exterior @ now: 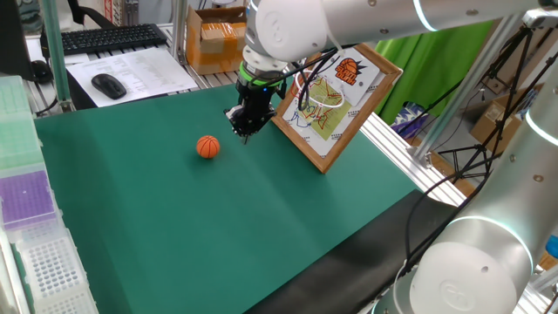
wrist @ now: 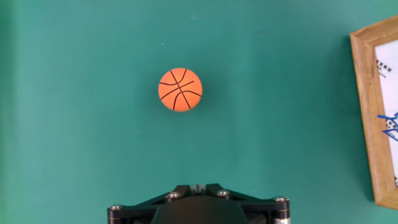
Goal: Grab a basketball, release it and shoot it into the basket
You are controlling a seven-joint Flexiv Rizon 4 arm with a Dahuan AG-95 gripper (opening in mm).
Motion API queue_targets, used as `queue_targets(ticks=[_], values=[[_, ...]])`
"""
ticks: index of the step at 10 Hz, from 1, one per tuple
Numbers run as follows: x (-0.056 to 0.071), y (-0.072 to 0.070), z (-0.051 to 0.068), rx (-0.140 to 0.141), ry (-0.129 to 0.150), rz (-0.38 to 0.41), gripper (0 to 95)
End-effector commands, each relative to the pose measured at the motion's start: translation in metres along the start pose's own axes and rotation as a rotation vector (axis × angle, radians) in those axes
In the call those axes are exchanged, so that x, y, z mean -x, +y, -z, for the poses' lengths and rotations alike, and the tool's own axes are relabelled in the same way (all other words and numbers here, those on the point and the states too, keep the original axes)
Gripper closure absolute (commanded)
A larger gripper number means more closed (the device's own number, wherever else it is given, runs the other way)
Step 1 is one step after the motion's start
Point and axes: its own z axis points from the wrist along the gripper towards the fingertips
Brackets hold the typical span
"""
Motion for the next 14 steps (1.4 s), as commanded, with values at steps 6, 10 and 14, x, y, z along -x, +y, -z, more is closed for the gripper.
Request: queue_targets(ticks=[6,10,14], values=[[-0.013,0.03,0.008,0.017,0.068,-0.032,95.0],[-0.009,0.029,0.009,0.018,0.074,-0.01,95.0],[-0.007,0.027,0.01,0.012,0.065,-0.004,95.0]])
